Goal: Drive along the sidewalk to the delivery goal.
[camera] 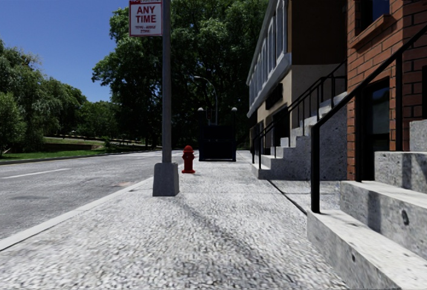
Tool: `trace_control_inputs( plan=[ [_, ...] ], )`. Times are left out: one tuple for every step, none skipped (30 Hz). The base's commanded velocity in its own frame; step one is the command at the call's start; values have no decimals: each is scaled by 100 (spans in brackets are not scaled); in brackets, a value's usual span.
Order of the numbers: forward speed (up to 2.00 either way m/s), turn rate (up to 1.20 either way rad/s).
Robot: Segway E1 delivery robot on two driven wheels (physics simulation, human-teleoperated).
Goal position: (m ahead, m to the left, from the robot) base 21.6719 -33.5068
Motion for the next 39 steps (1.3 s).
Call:
trace_control_inputs(
  plan=[
    [200,0],
    [200,-96],
    [200,-120],
    [200,-120],
    [200,-116],
    [200,-9],
    [200,0],
    [200,0],
    [200,0],
    [200,0],
    [200,0],
    [200,0],
    [200,0],
    [200,0],
    [200,0],
    [200,0],
    [200,0],
    [200,0],
    [200,0],
    [200,0],
    [200,0],
    [200,0],
    [200,0],
    [200,0],
    [200,-3],
    [200,-53],
    [200,-72],
    [200,-31],
    [200,-31],
    [200,0],
    [200,0],
    [200,0],
    [200,0],
    [200,0],
    [200,0],
    [200,0],
    [200,0],
    [200,0],
    [200,0]
  ],
)
